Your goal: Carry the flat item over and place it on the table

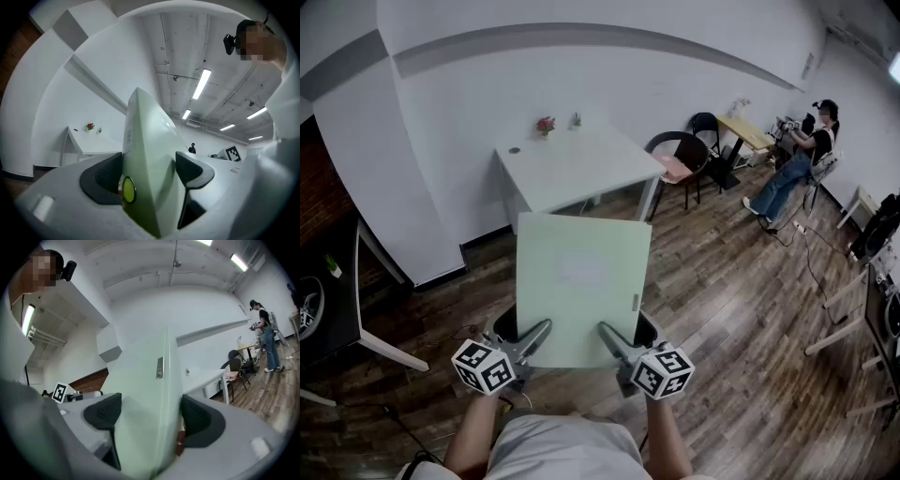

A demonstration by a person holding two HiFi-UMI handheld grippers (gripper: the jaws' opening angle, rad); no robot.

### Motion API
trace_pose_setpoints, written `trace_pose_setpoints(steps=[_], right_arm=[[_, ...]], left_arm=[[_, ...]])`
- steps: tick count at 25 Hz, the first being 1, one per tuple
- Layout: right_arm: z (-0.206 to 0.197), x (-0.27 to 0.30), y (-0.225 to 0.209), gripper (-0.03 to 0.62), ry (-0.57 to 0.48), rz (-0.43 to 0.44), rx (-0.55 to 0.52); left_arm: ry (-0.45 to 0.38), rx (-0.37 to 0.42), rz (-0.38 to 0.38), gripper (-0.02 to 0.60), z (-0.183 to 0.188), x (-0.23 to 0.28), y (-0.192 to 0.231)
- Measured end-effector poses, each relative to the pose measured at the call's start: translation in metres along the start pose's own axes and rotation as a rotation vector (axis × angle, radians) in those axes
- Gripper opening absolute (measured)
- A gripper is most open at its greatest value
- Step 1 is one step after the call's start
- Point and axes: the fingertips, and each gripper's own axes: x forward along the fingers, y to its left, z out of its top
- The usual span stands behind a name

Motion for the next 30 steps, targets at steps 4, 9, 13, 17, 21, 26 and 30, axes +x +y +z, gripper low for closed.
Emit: trace_pose_setpoints(steps=[4, 9, 13, 17, 21, 26, 30], right_arm=[[0.002, -0.005, 0.000, 0.399, -0.007, -0.001, -0.003], [0.001, -0.012, -0.002, 0.399, -0.014, -0.004, 0.001], [0.003, -0.017, -0.003, 0.399, -0.025, -0.006, 0.004], [0.000, -0.020, -0.004, 0.399, -0.030, -0.008, 0.015], [0.002, -0.023, -0.007, 0.399, -0.036, -0.004, 0.019], [0.006, -0.025, -0.017, 0.400, -0.040, -0.006, 0.020], [0.007, -0.025, -0.025, 0.399, -0.040, -0.015, 0.030]], left_arm=[[-0.004, 0.006, -0.003, 0.365, 0.002, 0.000, -0.005], [-0.005, 0.008, -0.006, 0.365, -0.001, 0.000, -0.012], [-0.008, 0.010, -0.010, 0.365, -0.002, 0.000, -0.017], [-0.003, 0.014, -0.008, 0.365, -0.004, 0.000, -0.019], [-0.001, 0.018, -0.007, 0.365, -0.004, 0.002, -0.023], [0.001, 0.027, -0.007, 0.365, -0.005, 0.012, -0.028], [0.012, 0.025, -0.015, 0.365, -0.005, 0.021, -0.029]])
